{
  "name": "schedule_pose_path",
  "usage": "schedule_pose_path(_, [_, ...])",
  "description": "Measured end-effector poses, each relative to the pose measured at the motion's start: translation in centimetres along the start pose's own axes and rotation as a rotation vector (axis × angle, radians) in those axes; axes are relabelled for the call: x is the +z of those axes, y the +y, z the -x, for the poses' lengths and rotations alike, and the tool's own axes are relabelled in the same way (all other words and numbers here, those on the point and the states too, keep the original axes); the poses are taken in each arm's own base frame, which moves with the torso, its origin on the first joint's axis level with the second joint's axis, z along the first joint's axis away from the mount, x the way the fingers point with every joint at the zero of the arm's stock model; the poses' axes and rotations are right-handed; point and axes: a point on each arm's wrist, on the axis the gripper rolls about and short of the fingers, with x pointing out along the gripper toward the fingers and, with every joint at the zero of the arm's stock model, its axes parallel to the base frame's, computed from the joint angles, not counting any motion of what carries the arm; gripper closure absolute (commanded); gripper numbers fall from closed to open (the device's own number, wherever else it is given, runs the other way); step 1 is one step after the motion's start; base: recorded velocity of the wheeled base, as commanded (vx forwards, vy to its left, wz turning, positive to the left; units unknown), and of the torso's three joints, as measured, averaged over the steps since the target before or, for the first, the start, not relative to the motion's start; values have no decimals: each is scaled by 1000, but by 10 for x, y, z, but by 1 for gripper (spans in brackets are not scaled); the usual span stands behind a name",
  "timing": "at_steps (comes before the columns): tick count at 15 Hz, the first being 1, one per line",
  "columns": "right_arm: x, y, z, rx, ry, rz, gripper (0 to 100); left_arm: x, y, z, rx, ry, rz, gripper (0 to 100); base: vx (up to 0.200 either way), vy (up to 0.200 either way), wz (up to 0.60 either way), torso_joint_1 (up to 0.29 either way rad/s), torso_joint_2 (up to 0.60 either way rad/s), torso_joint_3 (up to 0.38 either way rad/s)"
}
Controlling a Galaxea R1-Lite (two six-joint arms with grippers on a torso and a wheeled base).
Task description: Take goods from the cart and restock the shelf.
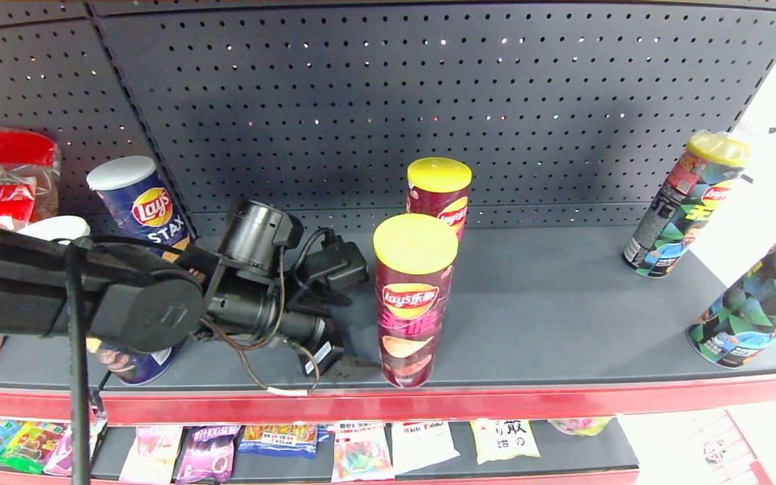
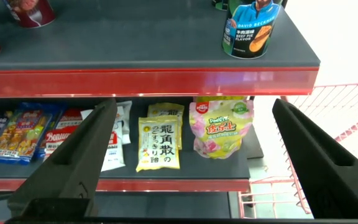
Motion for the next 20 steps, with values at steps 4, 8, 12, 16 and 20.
schedule_pose_path(4, [0, 0, 0, 0, 0, 0, 0, 0, 2, -5, 2, 9, 2, 0, 0, 0, 0, 0, 0, 0])
schedule_pose_path(8, [0, 0, 0, 0, 0, 0, 0, 7, 0, -9, -2, -6, -14, 0, 0, 0, 0, 0, 0, 0])
schedule_pose_path(12, [0, 0, 0, 0, 0, 0, 0, 10, 0, -13, -7, -9, -20, 0, 0, 0, 0, 0, 0, 0])
schedule_pose_path(16, [0, 0, 0, 0, 0, 0, 0, 13, 2, -16, -3, -17, -23, 0, 0, 0, 0, 0, 0, 0])
schedule_pose_path(20, [0, 0, 0, 0, 0, 0, 0, 16, 5, -19, 1, -24, -27, 0, 0, 0, 0, 0, 0, 0])
